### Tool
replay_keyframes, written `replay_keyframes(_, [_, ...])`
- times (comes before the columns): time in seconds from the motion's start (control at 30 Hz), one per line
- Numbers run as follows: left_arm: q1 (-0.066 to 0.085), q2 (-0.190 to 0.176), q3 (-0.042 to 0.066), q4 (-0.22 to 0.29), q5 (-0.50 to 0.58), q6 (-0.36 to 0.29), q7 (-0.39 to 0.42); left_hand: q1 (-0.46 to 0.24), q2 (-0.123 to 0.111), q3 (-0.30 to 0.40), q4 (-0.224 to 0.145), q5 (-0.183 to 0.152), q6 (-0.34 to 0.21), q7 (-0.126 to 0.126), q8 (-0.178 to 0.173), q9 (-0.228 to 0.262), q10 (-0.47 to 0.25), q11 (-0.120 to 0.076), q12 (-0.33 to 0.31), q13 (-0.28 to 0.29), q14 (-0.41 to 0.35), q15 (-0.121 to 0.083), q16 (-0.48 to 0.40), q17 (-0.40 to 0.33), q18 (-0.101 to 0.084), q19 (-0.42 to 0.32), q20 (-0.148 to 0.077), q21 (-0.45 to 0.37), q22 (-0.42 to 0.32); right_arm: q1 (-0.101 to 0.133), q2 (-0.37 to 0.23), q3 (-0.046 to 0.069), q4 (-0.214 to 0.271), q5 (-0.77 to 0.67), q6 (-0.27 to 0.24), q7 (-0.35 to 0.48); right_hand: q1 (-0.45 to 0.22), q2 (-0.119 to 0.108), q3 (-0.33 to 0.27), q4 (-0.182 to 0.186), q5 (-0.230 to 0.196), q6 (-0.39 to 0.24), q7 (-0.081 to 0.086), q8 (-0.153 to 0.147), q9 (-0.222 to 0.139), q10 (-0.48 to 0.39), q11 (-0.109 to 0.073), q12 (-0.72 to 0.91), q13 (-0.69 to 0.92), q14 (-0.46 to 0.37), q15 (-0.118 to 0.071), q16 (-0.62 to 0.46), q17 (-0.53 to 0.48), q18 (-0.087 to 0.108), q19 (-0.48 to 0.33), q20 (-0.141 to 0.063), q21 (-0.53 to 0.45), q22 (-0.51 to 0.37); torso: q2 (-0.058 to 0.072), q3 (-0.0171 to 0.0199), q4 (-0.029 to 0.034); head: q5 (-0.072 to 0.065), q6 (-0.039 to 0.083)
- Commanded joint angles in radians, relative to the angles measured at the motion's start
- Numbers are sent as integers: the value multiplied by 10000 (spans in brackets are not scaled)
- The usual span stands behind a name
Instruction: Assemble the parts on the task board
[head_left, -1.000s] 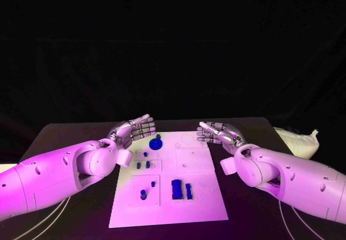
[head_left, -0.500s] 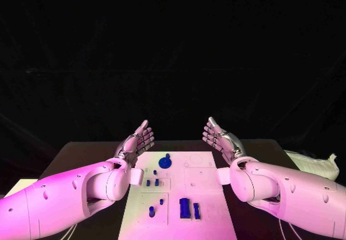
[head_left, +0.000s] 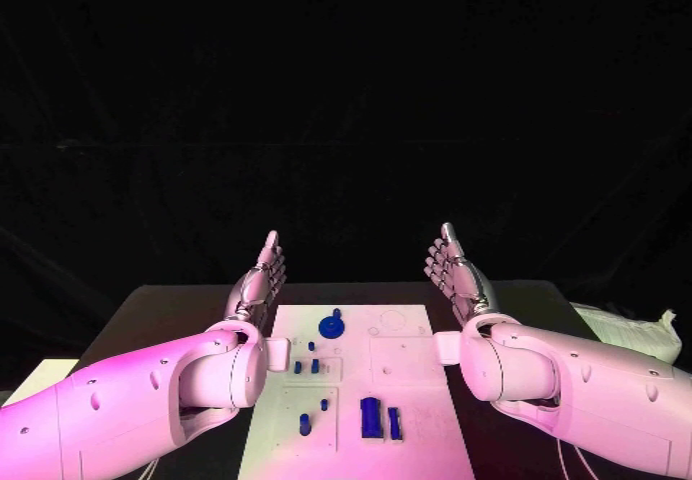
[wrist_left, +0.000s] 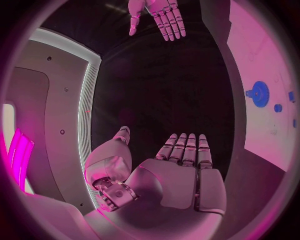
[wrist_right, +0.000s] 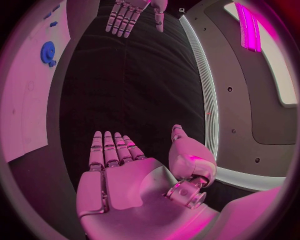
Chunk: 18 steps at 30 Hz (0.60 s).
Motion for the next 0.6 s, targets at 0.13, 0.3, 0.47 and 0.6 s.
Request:
replay_keyframes(0.13, [-3, 18, 11, 29, -182, -394, 354, -1130, 6, -1043, 2, -67, -807, -32, -67, -13, -872, -16, -66, -12, -848, -3, -108, -35, -150, -696, -70, -75, -989, 0, 9, 1, 17, 89, -133, 257, -1149, -4, -29, -14, -52, -780, -32, -45, -36, -916, -7, -66, -13, -969, 1, -39, -38, -214, -925, -38, -77, -12, -3, 0, 1, 0, 0])
replay_keyframes(0.3, [-3, 18, 11, 29, -182, -394, 354, -1443, 6, -1043, 2, -67, -1022, -32, -67, -13, -1117, -16, -66, -12, -1089, -3, -108, -35, -150, -883, -70, -75, -989, 0, 9, 1, 17, 89, -133, 257, -1506, -4, -29, -14, -52, -1024, -32, -45, -36, -1205, -7, -66, -13, -1269, 1, -39, -38, -214, -1208, -38, -77, -12, -3, 0, 1, 0, 0])
replay_keyframes(0.47, [-3, 18, 11, 29, -182, -394, 354, -1692, 6, -1043, 2, -67, -1203, -32, -67, -13, -1313, -16, -66, -12, -1286, -3, -108, -35, -150, -1022, -70, -75, -989, 0, 9, 1, 17, 89, -133, 257, -1780, -4, -29, -14, -52, -1205, -32, -45, -36, -1416, -7, -66, -13, -1516, 1, -39, -38, -214, -1425, -38, -77, -12, -3, 0, 1, 0, 0])
replay_keyframes(0.6, [-3, 18, 11, 29, -182, -394, 354, -2822, 6, -1043, 2, -67, -2006, -32, -67, -13, -2173, -16, -66, -12, -2125, -3, -108, -35, -150, -1744, -70, -75, -989, 0, 9, 1, 17, 89, -133, 257, -2946, -4, -29, -14, -52, -1986, -32, -45, -36, -2336, -7, -66, -13, -2473, 1, -39, -38, -214, -2347, -38, -77, -12, -3, 0, 1, 0, 0])
